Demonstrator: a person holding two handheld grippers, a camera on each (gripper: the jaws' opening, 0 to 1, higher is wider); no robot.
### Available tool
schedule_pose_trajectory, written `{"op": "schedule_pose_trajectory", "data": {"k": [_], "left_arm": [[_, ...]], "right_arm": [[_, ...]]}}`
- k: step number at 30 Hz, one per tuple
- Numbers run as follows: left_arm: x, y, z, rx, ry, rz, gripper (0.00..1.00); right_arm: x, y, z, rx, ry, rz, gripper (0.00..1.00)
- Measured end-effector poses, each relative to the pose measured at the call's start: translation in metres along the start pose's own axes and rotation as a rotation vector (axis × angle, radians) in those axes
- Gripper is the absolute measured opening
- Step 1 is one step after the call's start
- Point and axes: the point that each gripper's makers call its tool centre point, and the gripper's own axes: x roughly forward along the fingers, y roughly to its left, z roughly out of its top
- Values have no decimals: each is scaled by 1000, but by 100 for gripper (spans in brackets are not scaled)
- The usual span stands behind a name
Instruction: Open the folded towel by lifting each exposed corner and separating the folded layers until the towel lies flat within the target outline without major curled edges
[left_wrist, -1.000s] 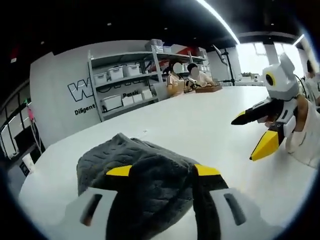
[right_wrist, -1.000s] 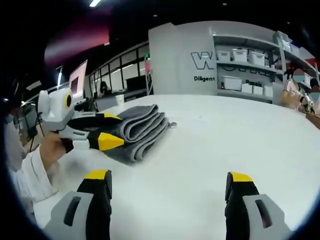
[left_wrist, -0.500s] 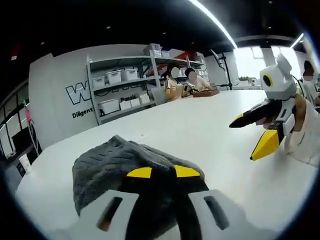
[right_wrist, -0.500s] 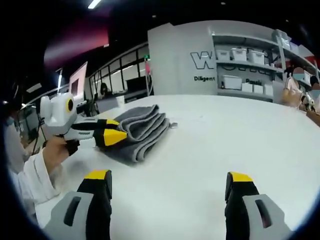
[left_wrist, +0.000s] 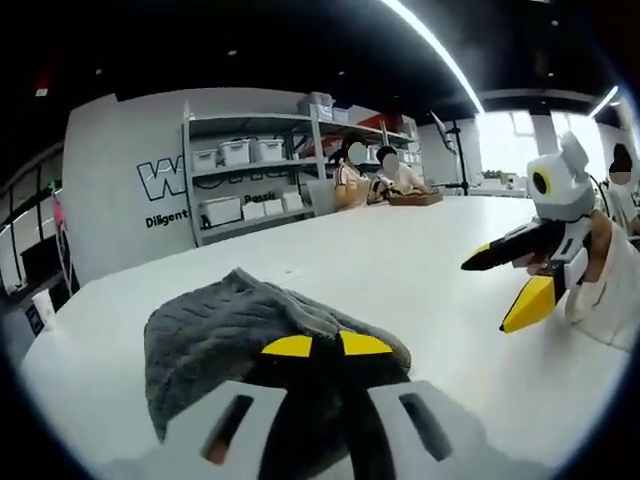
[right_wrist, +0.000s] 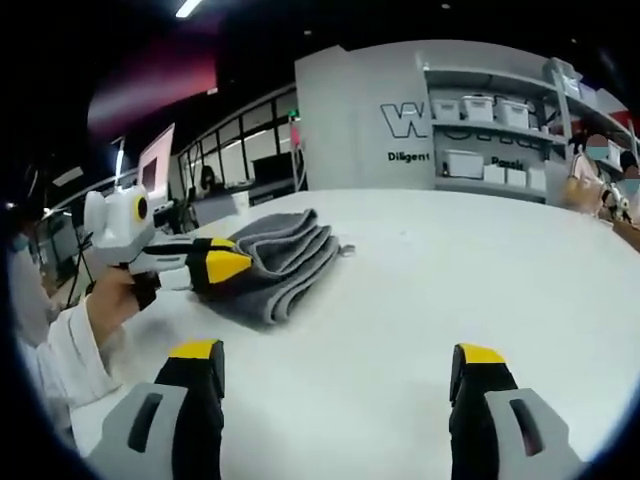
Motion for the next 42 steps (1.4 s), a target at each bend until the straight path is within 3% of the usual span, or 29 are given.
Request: {"op": "schedule_pose_trajectory", "data": {"k": [13,23,42], "left_arm": [[-10,13,21,-71,-96,32,5],[-31,40,42,-119,-208,123,5],[-59,85,47,-179,-271,243,4]], "right_arm": [[0,0,-1,-3,4,0,93],[1,1,-1,-8,8,1,93],[2,2,-2,-10,12,6,92]]}}
